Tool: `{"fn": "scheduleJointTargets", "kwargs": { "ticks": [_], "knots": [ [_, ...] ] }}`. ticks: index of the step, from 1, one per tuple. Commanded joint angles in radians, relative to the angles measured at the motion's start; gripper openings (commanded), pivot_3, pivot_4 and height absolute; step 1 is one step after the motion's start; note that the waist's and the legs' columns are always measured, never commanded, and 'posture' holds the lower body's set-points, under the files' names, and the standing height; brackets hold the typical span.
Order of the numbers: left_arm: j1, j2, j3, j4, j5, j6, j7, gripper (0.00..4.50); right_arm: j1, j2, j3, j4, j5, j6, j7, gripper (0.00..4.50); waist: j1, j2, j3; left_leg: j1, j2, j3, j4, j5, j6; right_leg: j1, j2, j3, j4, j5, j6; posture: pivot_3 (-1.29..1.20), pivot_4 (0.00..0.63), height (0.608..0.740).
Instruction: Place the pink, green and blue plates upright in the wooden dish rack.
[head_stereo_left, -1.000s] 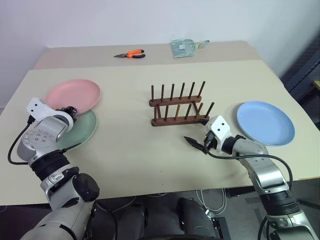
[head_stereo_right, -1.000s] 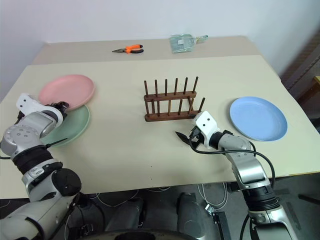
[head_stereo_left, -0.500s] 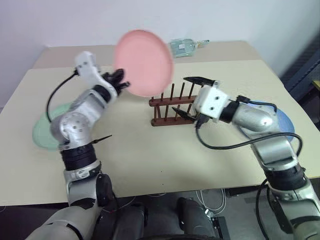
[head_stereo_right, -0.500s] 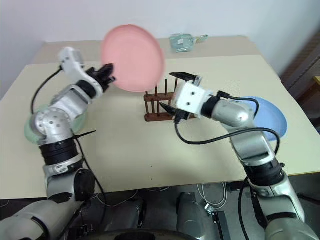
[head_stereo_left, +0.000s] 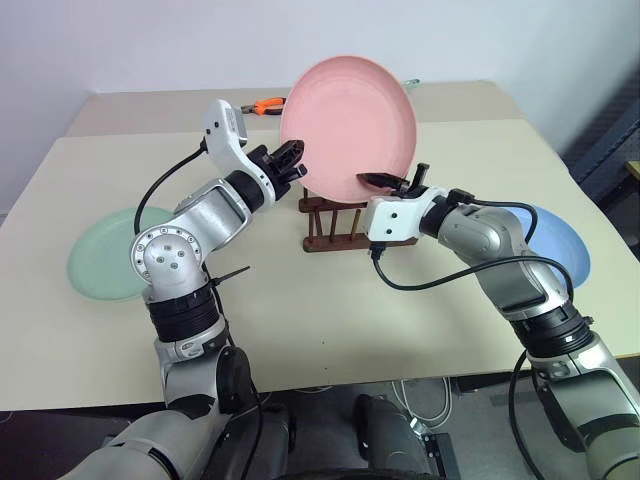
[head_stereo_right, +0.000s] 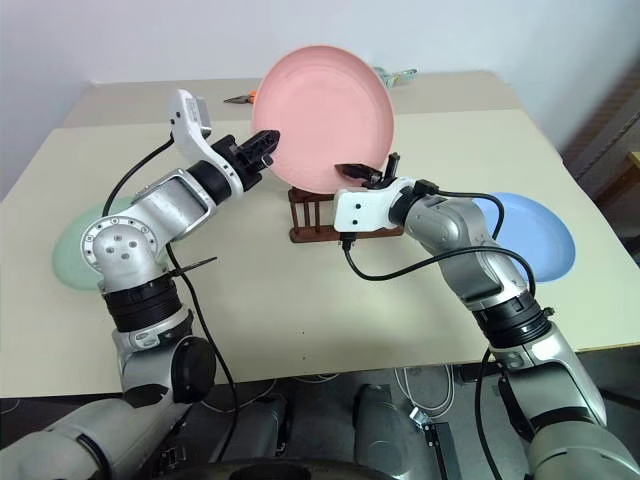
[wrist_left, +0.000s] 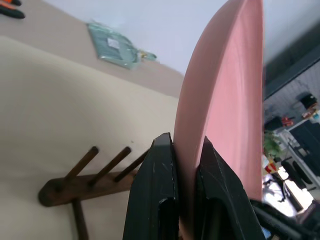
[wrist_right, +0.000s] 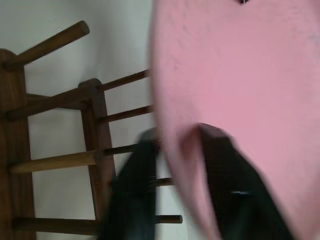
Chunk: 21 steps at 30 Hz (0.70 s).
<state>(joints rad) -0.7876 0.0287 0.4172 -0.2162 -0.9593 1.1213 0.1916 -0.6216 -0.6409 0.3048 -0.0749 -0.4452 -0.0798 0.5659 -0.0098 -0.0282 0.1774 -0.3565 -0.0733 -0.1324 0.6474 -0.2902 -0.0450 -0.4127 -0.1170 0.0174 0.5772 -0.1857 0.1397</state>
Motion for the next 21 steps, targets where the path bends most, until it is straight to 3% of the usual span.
{"fn": "scheduleJointTargets", "kwargs": {
  "ticks": [1, 3, 5, 7, 9, 12, 16, 21],
  "knots": [
    [-0.028, 0.011, 0.024, -0.030, -0.051, -0.079, -0.037, 1.12, 0.003, -0.008, -0.061, -0.019, -0.023, 0.008, -0.049, 0.00, 0.001, 0.000, 0.000, 0.000, 0.000, 0.000, 0.000, 0.000, 0.000, 0.000, 0.000, 0.000, 0.000, 0.000, 0.000, 0.00, 0.150, 0.740],
    [-0.034, 0.032, 0.018, -0.023, -0.031, -0.109, -0.031, 2.14, 0.008, -0.007, -0.073, -0.027, -0.026, 0.007, -0.058, 0.00, 0.002, 0.000, 0.000, 0.000, 0.000, 0.000, 0.000, 0.000, -0.001, 0.000, 0.000, 0.000, 0.000, 0.000, 0.000, 0.00, 0.150, 0.740],
    [-0.023, 0.130, -0.013, 0.010, 0.087, -0.195, -0.076, 3.19, 0.031, 0.009, -0.150, -0.060, 0.051, 0.049, -0.065, 0.00, 0.001, 0.000, 0.000, 0.000, 0.000, 0.000, 0.000, 0.000, -0.001, 0.000, 0.000, 0.000, 0.000, 0.000, 0.000, 0.00, 0.150, 0.740],
    [0.029, 0.255, -0.107, 0.018, 0.210, -0.257, -0.174, 3.19, 0.058, 0.040, -0.254, -0.101, 0.197, 0.134, -0.036, 0.00, -0.004, 0.000, 0.000, 0.001, 0.000, 0.000, -0.001, 0.000, -0.001, 0.000, 0.001, 0.000, 0.000, 0.000, -0.001, 0.00, 0.150, 0.740],
    [0.074, 0.315, -0.171, 0.022, 0.275, -0.310, -0.245, 3.19, 0.078, 0.067, -0.324, -0.145, 0.336, 0.217, 0.014, 0.00, -0.003, 0.001, 0.000, 0.001, 0.001, 0.001, -0.002, 0.000, -0.001, 0.000, 0.001, 0.002, 0.000, 0.000, -0.001, 0.00, 0.150, 0.740],
    [0.170, 0.374, -0.226, -0.030, 0.270, -0.372, -0.436, 3.19, 0.066, 0.145, -0.538, -0.245, 0.747, 0.551, 0.054, 0.00, 0.001, 0.001, 0.000, 0.001, 0.001, 0.000, -0.002, -0.001, 0.002, 0.000, 0.001, 0.002, -0.001, 0.000, -0.002, 0.00, 0.150, 0.740],
    [0.346, 0.534, -0.421, -0.177, 0.304, -0.418, -0.757, 3.19, 0.043, 0.172, -0.754, -0.312, 1.271, 0.909, 0.009, 0.00, -0.001, 0.003, 0.002, 0.000, 0.001, -0.001, -0.002, -0.002, 0.004, 0.000, 0.000, 0.001, -0.001, -0.002, -0.006, 0.00, 0.150, 0.740],
    [0.437, 0.577, -0.502, -0.284, 0.262, -0.404, -0.906, 3.19, 0.065, 0.117, -0.738, -0.323, 1.367, 1.012, -0.023, 0.00, -0.002, 0.008, 0.004, 0.000, 0.002, 0.000, -0.002, -0.003, 0.005, 0.000, 0.000, 0.000, -0.001, -0.005, -0.010, 0.00, 0.150, 0.740]
  ]
}}
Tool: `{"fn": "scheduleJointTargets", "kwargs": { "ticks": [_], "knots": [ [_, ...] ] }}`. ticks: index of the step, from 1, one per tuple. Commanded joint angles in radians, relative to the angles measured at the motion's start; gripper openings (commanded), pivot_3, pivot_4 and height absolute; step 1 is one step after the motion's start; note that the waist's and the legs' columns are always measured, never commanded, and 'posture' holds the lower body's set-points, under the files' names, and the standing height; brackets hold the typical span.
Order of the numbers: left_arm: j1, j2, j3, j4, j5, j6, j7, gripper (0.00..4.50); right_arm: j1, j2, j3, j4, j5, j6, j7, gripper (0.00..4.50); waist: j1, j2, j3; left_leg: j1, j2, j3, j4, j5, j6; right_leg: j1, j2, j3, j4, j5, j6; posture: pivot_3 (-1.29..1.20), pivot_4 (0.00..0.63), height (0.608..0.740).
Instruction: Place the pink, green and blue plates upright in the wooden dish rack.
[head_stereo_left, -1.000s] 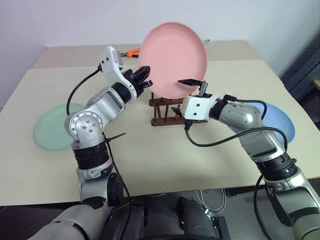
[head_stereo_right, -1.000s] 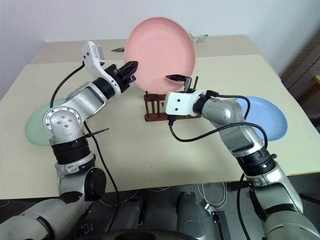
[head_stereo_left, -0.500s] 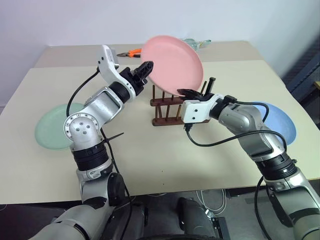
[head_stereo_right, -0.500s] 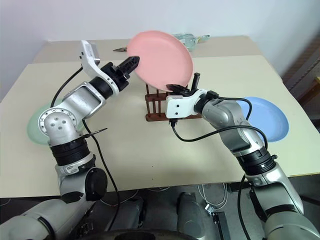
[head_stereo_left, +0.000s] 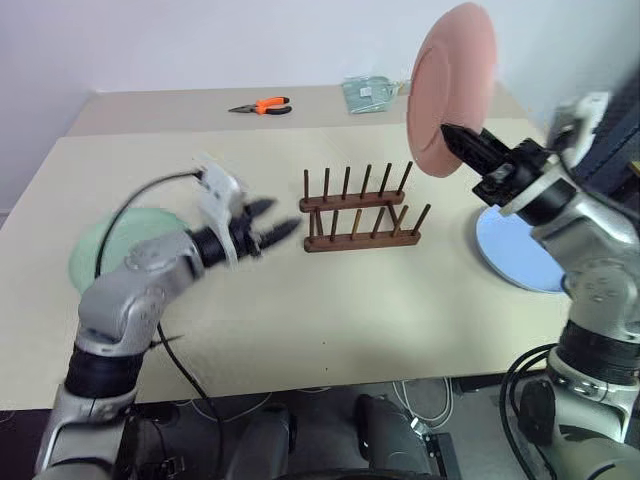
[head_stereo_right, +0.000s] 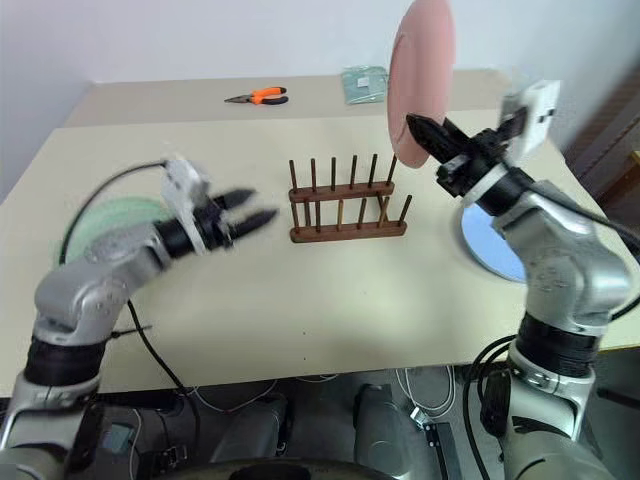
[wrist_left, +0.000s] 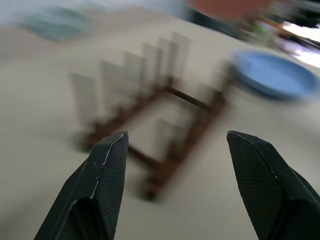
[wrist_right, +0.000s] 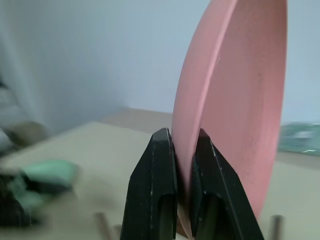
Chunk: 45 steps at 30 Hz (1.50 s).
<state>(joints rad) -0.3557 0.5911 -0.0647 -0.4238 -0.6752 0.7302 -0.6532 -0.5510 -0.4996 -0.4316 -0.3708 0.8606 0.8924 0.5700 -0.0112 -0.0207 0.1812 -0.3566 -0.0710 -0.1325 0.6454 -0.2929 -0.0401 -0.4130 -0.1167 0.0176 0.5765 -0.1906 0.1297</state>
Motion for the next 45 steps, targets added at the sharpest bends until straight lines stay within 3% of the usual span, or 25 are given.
{"fn": "scheduleJointTargets", "kwargs": {
  "ticks": [1, 18, 21, 24, 25, 27, 30, 33, 35, 40, 45],
  "knots": [
    [0.010, 0.013, -0.027, -0.083, -0.018, -0.010, -0.066, 3.19, -0.006, -0.026, -0.001, -0.017, 0.069, 0.048, -0.043, 0.00, 0.000, 0.000, 0.000, 0.000, 0.000, 0.000, 0.000, 0.000, 0.000, 0.000, 0.000, 0.000, 0.000, -0.001, 0.002, 0.00, 0.150, 0.740],
    [0.025, -0.019, -0.038, -0.109, -0.006, 0.006, -0.057, 3.19, -0.028, -0.040, 0.069, 0.203, -0.006, -0.001, -0.098, 0.00, 0.000, 0.000, 0.000, 0.000, -0.001, 0.001, 0.000, 0.000, 0.000, 0.000, 0.000, 0.000, 0.001, -0.001, 0.002, 0.00, 0.150, 0.740],
    [0.027, -0.020, -0.033, -0.102, -0.016, 0.017, -0.056, 3.23, -0.029, -0.041, 0.079, 0.199, -0.024, -0.024, -0.094, 1.07, 0.001, 0.000, 0.000, 0.000, -0.001, 0.001, 0.000, 0.000, 0.000, 0.000, 0.000, 0.000, 0.000, -0.001, 0.002, 0.00, 0.150, 0.740],
    [0.015, -0.051, 0.031, -0.059, -0.045, 0.028, -0.011, 4.09, -0.044, -0.055, 0.089, 0.185, -0.151, -0.180, -0.125, 2.54, 0.001, 0.000, 0.000, 0.000, -0.001, 0.001, 0.001, 0.000, 0.000, 0.000, 0.000, 0.000, 0.000, -0.002, 0.004, 0.00, 0.150, 0.740],
    [0.012, -0.059, 0.049, -0.050, -0.049, 0.029, 0.000, 4.47, -0.049, -0.057, 0.089, 0.187, -0.181, -0.219, -0.134, 2.55, 0.000, 0.000, 0.000, 0.000, -0.001, 0.001, 0.001, 0.000, 0.000, 0.000, 0.000, 0.000, 0.000, -0.002, 0.004, 0.00, 0.150, 0.740],
    [0.004, -0.066, 0.088, -0.016, -0.007, 0.003, 0.048, 4.47, -0.063, -0.072, 0.091, 0.198, -0.247, -0.295, -0.145, 2.55, 0.000, 0.001, 0.000, 0.000, -0.001, 0.001, 0.001, 0.000, 0.000, 0.000, 0.000, 0.000, 0.001, -0.002, 0.005, 0.00, 0.150, 0.740],
    [-0.065, -0.110, 0.222, 0.146, 0.118, -0.043, 0.291, 4.47, -0.110, -0.117, 0.091, 0.203, -0.318, -0.391, -0.137, 2.55, 0.000, 0.001, 0.001, 0.000, -0.001, 0.001, 0.000, 0.000, 0.000, 0.000, 0.000, 0.000, 0.001, -0.001, 0.006, 0.00, 0.150, 0.740],
    [-0.175, -0.135, 0.404, 0.343, 0.240, -0.029, 0.632, 4.50, -0.141, -0.150, 0.136, 0.103, -0.279, -0.411, -0.031, 3.45, -0.002, 0.001, 0.001, 0.001, -0.001, 0.000, 0.000, 0.000, 0.000, 0.000, 0.000, -0.001, 0.001, 0.000, 0.008, 0.00, 0.150, 0.740],
    [-0.200, -0.105, 0.485, 0.431, 0.334, 0.000, 0.802, 4.50, -0.142, -0.162, 0.208, 0.016, -0.262, -0.402, 0.038, 4.40, -0.012, 0.000, 0.001, 0.001, 0.000, 0.000, -0.001, 0.000, 0.000, -0.001, 0.001, -0.001, 0.001, 0.000, 0.009, 0.00, 0.150, 0.740],
    [-0.143, -0.065, 0.604, 0.445, 0.400, 0.084, 0.918, 4.50, -0.084, -0.150, 0.408, -0.129, -0.285, -0.377, 0.130, 4.47, -0.003, -0.003, -0.001, 0.001, 0.000, -0.001, -0.003, 0.000, -0.001, -0.002, 0.001, -0.001, 0.001, 0.001, 0.007, 0.00, 0.150, 0.740],
    [-0.091, -0.137, 0.742, 0.382, 0.284, 0.263, 0.897, 4.50, -0.045, -0.098, 0.487, -0.138, -0.322, -0.404, 0.131, 4.47, 0.024, -0.007, -0.001, -0.002, -0.002, -0.002, 0.000, 0.000, -0.001, -0.001, -0.001, -0.001, 0.001, 0.001, 0.007, 0.00, 0.150, 0.740]
  ]
}}
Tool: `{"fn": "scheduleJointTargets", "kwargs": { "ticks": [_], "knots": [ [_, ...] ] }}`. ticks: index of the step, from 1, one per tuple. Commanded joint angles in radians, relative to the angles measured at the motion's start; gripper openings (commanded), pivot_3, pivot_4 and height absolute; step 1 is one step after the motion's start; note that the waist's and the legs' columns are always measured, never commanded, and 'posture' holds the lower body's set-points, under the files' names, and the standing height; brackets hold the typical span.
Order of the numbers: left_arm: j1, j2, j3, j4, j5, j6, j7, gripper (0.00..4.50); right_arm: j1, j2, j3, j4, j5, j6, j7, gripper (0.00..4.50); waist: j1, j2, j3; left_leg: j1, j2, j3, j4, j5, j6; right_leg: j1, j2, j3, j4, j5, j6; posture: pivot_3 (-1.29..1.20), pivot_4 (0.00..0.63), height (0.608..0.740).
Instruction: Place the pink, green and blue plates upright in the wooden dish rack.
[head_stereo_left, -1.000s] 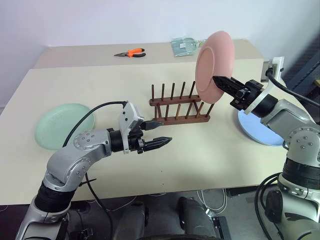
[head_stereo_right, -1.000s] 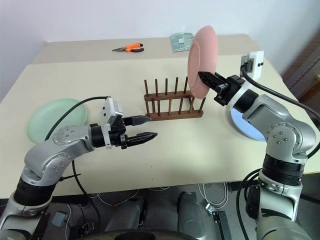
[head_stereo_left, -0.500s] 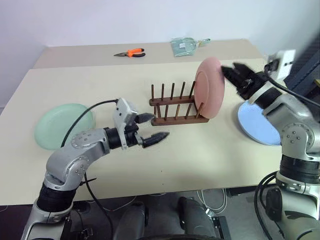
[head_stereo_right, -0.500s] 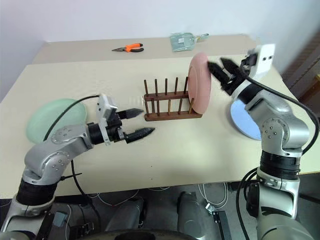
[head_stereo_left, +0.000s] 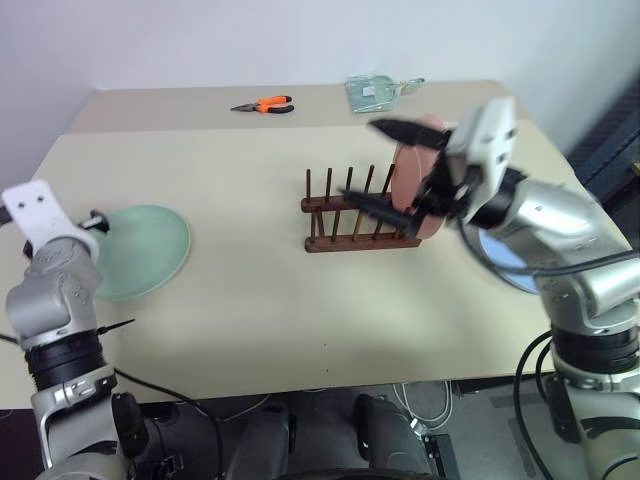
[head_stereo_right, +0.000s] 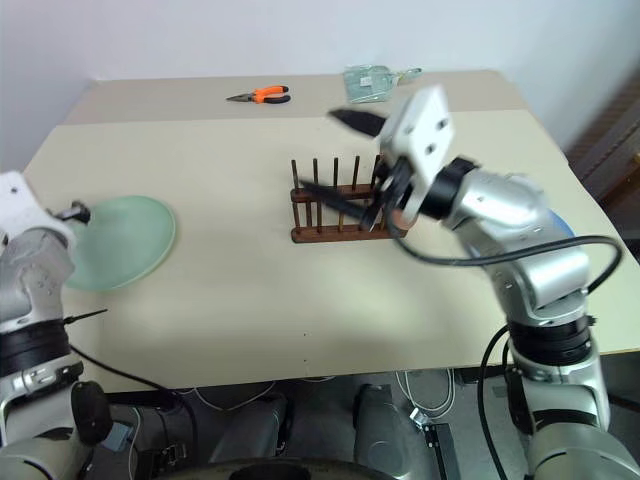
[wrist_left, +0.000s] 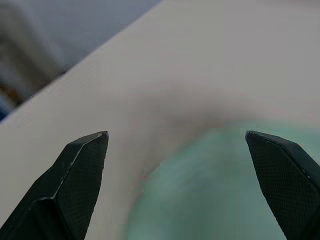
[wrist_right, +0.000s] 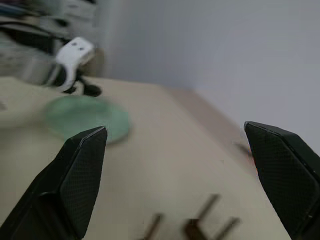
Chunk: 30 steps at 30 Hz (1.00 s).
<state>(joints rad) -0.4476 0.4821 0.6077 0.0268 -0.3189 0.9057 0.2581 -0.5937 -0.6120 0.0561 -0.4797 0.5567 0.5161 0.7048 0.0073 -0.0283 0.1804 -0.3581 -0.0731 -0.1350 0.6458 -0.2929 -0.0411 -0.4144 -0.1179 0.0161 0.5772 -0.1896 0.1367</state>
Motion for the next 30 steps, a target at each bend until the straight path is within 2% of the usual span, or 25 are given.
{"fn": "scheduleJointTargets", "kwargs": {
  "ticks": [1, 3, 6, 10, 13, 16, 20, 23, 27, 30],
  "knots": [
    [0.016, -0.048, 0.100, -0.085, -0.092, 0.130, -0.014, 4.50, 0.002, 0.020, 0.008, -0.023, -0.027, -0.033, 0.000, 4.47, 0.008, 0.000, 0.000, 0.000, 0.000, 0.000, 0.001, 0.000, 0.000, 0.001, 0.000, 0.000, 0.001, 0.000, 0.000, 0.00, 0.150, 0.740],
    [0.038, -0.101, 0.175, -0.106, -0.125, 0.183, 0.007, 4.50, 0.008, 0.029, 0.017, -0.010, -0.045, -0.044, 0.006, 4.47, 0.006, -0.001, 0.000, 0.001, 0.000, -0.003, 0.001, 0.001, -0.001, 0.001, 0.000, -0.002, 0.001, -0.002, 0.002, 0.00, 0.150, 0.740],
    [0.044, -0.171, 0.255, -0.125, -0.170, 0.203, 0.024, 3.68, 0.017, 0.031, 0.028, 0.012, -0.077, -0.064, 0.015, 4.50, 0.003, 0.001, -0.001, 0.002, 0.000, -0.003, 0.000, 0.001, -0.002, 0.001, 0.001, -0.002, 0.002, -0.002, 0.003, 0.00, 0.150, 0.740],
    [0.043, -0.193, 0.211, -0.172, -0.189, 0.183, -0.023, 1.66, 0.023, 0.020, 0.044, 0.041, -0.113, -0.059, 0.027, 4.50, 0.008, 0.001, -0.001, 0.002, 0.000, -0.003, -0.001, 0.002, -0.003, 0.001, 0.001, -0.002, 0.002, -0.002, 0.002, 0.00, 0.150, 0.740],
    [0.031, -0.190, 0.110, -0.227, -0.194, 0.098, -0.116, 0.07, 0.031, 0.010, 0.073, 0.048, -0.158, -0.066, 0.041, 4.50, 0.008, 0.000, -0.001, 0.001, 0.000, -0.003, 0.000, 0.002, -0.003, 0.001, 0.001, -0.002, 0.002, -0.002, 0.002, 0.00, 0.150, 0.740],
    [-0.032, -0.215, -0.020, -0.330, -0.248, -0.009, -0.249, 0.02, 0.033, -0.002, 0.156, 0.061, -0.310, -0.169, 0.036, 4.50, 0.009, 0.000, 0.000, 0.001, 0.000, -0.003, 0.000, 0.002, -0.003, 0.002, 0.001, -0.003, 0.001, -0.002, 0.002, 0.00, 0.150, 0.740],
    [-0.101, -0.206, -0.142, -0.405, -0.289, -0.042, -0.346, 0.02, -0.018, -0.005, 0.276, 0.136, -0.537, -0.326, 0.017, 4.50, -0.001, -0.001, 0.000, 0.000, 0.000, -0.002, 0.000, 0.002, -0.003, 0.001, 0.001, -0.003, 0.000, -0.002, 0.002, 0.00, 0.150, 0.740],
    [-0.144, -0.199, -0.176, -0.425, -0.341, -0.026, -0.378, 0.02, -0.070, 0.017, 0.344, 0.210, -0.682, -0.427, -0.010, 4.50, -0.025, -0.001, 0.000, 0.002, 0.000, 0.000, -0.001, 0.002, -0.004, 0.000, 0.001, -0.001, 0.001, 0.000, -0.001, 0.00, 0.150, 0.740],
    [-0.168, -0.181, -0.205, -0.457, -0.416, 0.018, -0.400, 0.02, -0.122, 0.038, 0.382, 0.318, -0.854, -0.517, -0.086, 4.50, -0.025, -0.001, 0.000, 0.001, 0.002, 0.001, -0.003, 0.003, -0.005, -0.002, 0.003, 0.000, 0.002, 0.000, -0.001, 0.00, 0.150, 0.740],
    [-0.161, -0.167, -0.225, -0.487, -0.447, 0.034, -0.407, 0.00, -0.124, 0.049, 0.376, 0.358, -0.907, -0.545, -0.108, 3.58, -0.018, -0.001, 0.001, 0.000, 0.001, 0.000, -0.002, 0.003, -0.004, -0.002, 0.003, 0.000, 0.002, 0.001, -0.001, 0.00, 0.150, 0.740]
  ]
}}
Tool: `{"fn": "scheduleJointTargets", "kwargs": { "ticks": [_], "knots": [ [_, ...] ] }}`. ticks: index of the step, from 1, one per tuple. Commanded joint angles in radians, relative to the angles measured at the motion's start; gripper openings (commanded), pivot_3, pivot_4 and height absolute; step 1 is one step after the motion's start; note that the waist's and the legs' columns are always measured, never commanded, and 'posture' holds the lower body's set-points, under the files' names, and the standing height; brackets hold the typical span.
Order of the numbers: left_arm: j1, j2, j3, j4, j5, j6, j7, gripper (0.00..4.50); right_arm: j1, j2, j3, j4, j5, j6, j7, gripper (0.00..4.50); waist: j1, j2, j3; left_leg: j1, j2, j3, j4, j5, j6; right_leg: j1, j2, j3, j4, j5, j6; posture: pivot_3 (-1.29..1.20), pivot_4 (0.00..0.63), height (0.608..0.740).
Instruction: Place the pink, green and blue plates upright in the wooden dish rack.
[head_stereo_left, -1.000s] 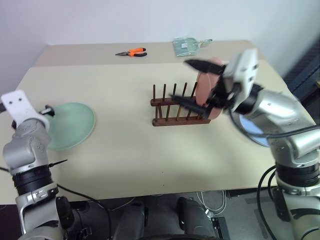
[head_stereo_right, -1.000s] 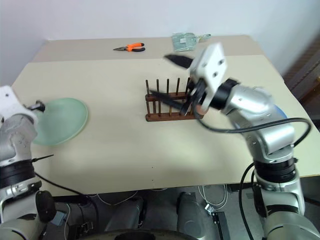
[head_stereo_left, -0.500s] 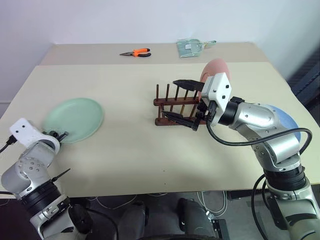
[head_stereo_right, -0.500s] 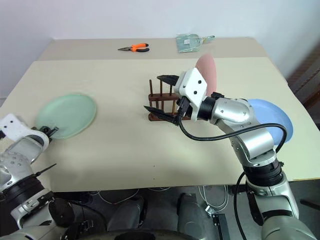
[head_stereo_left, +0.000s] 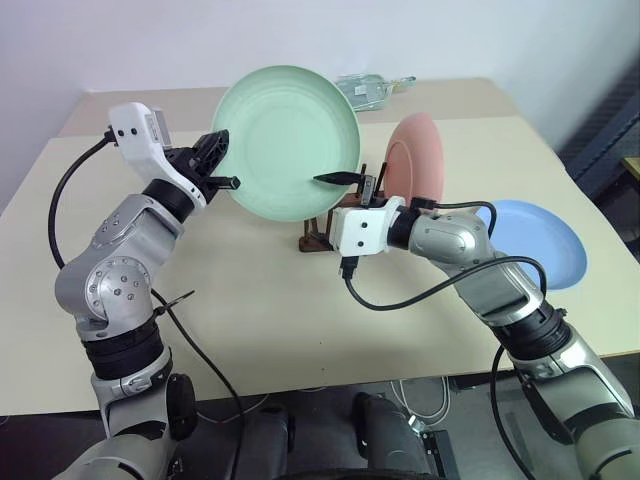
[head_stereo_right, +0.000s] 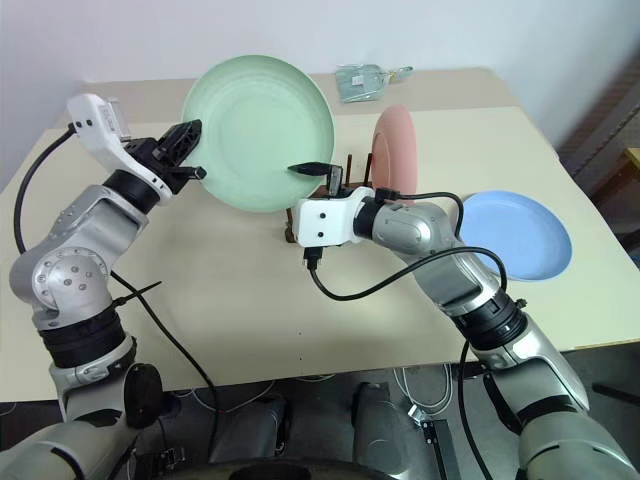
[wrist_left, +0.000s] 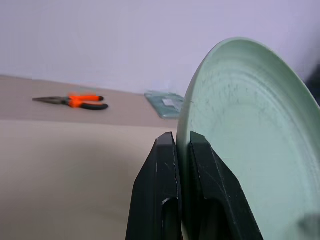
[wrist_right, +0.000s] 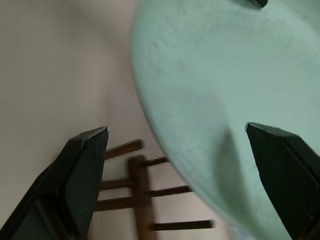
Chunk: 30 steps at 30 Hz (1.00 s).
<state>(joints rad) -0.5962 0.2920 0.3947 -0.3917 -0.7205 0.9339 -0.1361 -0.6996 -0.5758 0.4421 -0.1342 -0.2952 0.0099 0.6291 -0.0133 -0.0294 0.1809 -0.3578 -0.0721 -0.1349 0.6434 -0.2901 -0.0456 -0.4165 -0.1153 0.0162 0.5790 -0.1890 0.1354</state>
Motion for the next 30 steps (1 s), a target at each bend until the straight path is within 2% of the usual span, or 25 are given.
{"fn": "scheduleJointTargets", "kwargs": {
  "ticks": [1, 5, 7, 8, 11, 12, 14, 17, 21, 25, 30],
  "knots": [
    [-0.006, 0.028, -0.020, -0.078, -0.048, 0.009, -0.013, 0.00, -0.018, 0.016, -0.016, 0.018, -0.069, -0.044, -0.037, 3.10, 0.003, -0.001, 0.000, 0.000, 0.000, -0.001, 0.000, 0.000, 0.000, 0.001, 0.000, 0.000, 0.000, 0.000, 0.000, 0.00, 0.150, 0.740],
    [0.015, 0.034, -0.018, -0.080, -0.051, -0.004, -0.009, 0.00, -0.009, 0.021, -0.039, 0.022, -0.090, -0.066, -0.040, 1.05, 0.001, -0.001, 0.000, 0.001, -0.001, -0.001, 0.001, 0.000, 0.000, 0.002, 0.000, 0.000, 0.000, 0.000, 0.000, 0.00, 0.150, 0.740],
    [0.001, 0.008, 0.026, -0.056, -0.069, -0.030, 0.021, 0.73, -0.002, 0.020, -0.048, 0.019, -0.101, -0.085, -0.046, 0.14, 0.002, -0.001, 0.000, 0.001, 0.000, -0.001, 0.000, 0.000, 0.000, 0.002, 0.000, 0.000, 0.000, 0.000, 0.000, 0.00, 0.150, 0.740],
    [-0.010, -0.004, 0.050, -0.045, -0.080, -0.045, 0.040, 1.10, 0.001, 0.020, -0.053, 0.017, -0.106, -0.094, -0.049, 0.00, 0.002, -0.001, 0.000, 0.001, 0.000, -0.001, 0.000, 0.000, 0.000, 0.002, 0.000, 0.000, 0.000, 0.000, 0.000, 0.00, 0.150, 0.740],
    [-0.063, -0.020, 0.149, 0.021, -0.086, -0.136, 0.115, 2.58, 0.018, 0.053, -0.098, -0.006, -0.059, -0.088, -0.066, 0.00, 0.002, -0.001, 0.001, 0.001, 0.000, -0.002, 0.001, 0.000, 0.000, 0.002, 0.000, 0.000, 0.000, 0.000, 0.000, 0.00, 0.150, 0.740],
    [-0.066, 0.006, 0.168, 0.049, -0.054, -0.173, 0.122, 3.06, 0.028, 0.076, -0.133, -0.032, -0.009, -0.059, -0.064, 0.00, 0.002, -0.001, 0.001, 0.001, 0.000, -0.002, 0.001, 0.000, 0.000, 0.002, 0.000, -0.001, 0.000, 0.000, 0.000, 0.00, 0.150, 0.740],
    [-0.024, 0.100, 0.135, 0.086, 0.055, -0.245, 0.072, 3.06, 0.066, 0.133, -0.228, -0.113, 0.155, 0.053, -0.040, 0.00, -0.003, -0.001, 0.001, 0.001, 0.000, -0.002, 0.000, 0.000, 0.000, 0.002, 0.001, 0.000, 0.000, 0.000, 0.000, 0.00, 0.150, 0.740],
    [0.055, 0.178, 0.063, 0.089, 0.113, -0.302, -0.030, 3.06, 0.105, 0.200, -0.335, -0.218, 0.354, 0.237, -0.022, 0.00, 0.000, 0.000, 0.001, 0.002, 0.000, -0.001, -0.002, 0.000, 0.000, 0.001, 0.002, 0.001, 0.000, 0.000, -0.001, 0.00, 0.150, 0.740],
    [0.204, 0.240, -0.072, 0.016, 0.083, -0.282, -0.223, 3.06, 0.124, 0.303, -0.494, -0.341, 0.632, 0.532, -0.101, 0.00, 0.010, 0.000, 0.001, 0.001, 0.000, -0.003, -0.002, 0.000, 0.001, 0.002, 0.001, 0.001, -0.001, 0.000, -0.001, 0.00, 0.150, 0.740],
    [0.386, 0.330, -0.294, -0.181, -0.018, -0.193, -0.473, 3.06, 0.139, 0.351, -0.625, -0.395, 0.858, 0.787, -0.199, 0.00, 0.003, 0.002, 0.002, 0.000, 0.000, -0.004, -0.001, -0.001, 0.001, 0.002, 0.001, 0.001, -0.001, -0.001, -0.005, 0.00, 0.150, 0.740],
    [0.405, 0.332, -0.375, -0.212, -0.023, -0.175, -0.500, 3.06, 0.122, 0.344, -0.702, -0.374, 0.989, 0.917, -0.278, 0.00, 0.000, 0.007, 0.003, 0.001, 0.001, -0.003, -0.002, -0.001, 0.002, 0.000, 0.002, 0.001, 0.000, -0.003, -0.008, 0.00, 0.150, 0.740]
  ]
}}
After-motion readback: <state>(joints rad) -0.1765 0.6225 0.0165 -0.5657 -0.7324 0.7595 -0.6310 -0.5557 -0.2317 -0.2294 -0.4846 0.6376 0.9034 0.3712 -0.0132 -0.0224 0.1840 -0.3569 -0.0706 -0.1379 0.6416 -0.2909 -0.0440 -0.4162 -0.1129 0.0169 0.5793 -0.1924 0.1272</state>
